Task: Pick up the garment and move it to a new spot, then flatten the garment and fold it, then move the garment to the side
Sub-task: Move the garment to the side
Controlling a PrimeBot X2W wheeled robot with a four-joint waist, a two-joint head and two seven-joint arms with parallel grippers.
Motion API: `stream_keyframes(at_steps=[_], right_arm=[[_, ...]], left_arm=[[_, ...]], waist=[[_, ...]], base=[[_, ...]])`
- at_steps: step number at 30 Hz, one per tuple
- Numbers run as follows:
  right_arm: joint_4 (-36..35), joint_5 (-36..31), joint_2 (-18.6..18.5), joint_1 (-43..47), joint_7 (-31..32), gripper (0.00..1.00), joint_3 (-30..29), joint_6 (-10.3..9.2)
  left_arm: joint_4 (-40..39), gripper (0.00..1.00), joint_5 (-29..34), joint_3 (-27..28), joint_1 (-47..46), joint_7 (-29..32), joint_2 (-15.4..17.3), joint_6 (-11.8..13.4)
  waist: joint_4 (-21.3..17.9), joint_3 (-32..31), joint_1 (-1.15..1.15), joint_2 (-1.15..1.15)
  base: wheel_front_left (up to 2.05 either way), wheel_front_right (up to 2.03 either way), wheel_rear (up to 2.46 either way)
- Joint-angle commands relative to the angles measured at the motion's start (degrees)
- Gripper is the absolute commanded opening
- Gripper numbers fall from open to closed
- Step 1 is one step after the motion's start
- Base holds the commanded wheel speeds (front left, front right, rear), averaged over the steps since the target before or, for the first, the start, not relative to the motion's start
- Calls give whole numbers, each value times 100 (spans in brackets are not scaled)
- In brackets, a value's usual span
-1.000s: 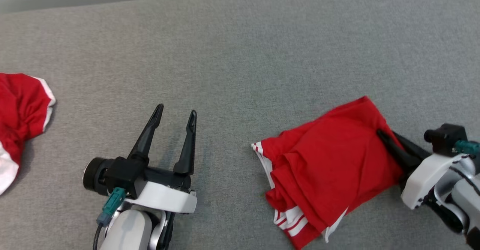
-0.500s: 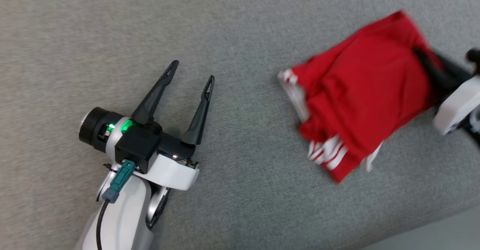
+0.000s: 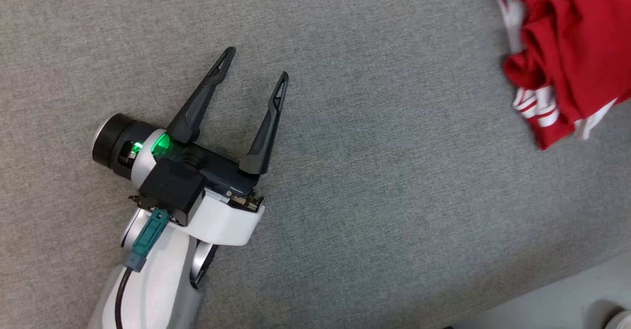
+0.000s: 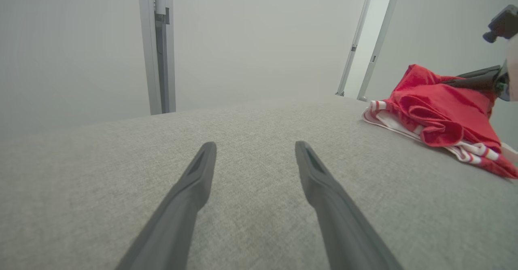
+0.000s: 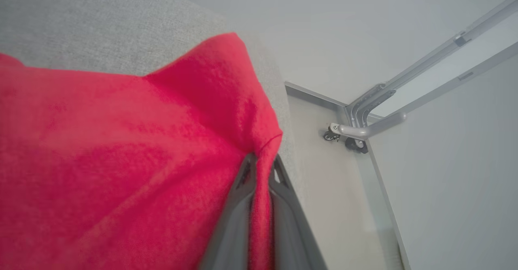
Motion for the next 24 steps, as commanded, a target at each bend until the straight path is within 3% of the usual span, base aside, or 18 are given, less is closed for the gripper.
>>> stream_keyframes(at_steps=[1,12,13,14,24], right_arm=[[175,-249,-19,-142,-36,0,-256,-4],[809,-1423,257,-37,-34,0,-1661,-4],[795,-1490,270,-23,-33,17,-1753,-4],[784,-1496,318,4,-33,100,-1856,-4],[564,-1734,393,52,-34,100,-2341,-4]], left_arm=[[555,100,12,-42,222,100,70,25],[531,100,-65,73,242,100,104,89],[533,100,-74,85,247,100,108,92],[537,100,-73,97,254,100,110,92],[544,100,-159,112,302,100,53,99]], waist=[[29,36,0,-1],[181,129,0,-1],[192,133,0,-1],[201,135,0,-1],[313,-105,0,-1]], base=[[0,0,0],[0,0,0],[0,0,0],[0,0,0],[0,0,0]])
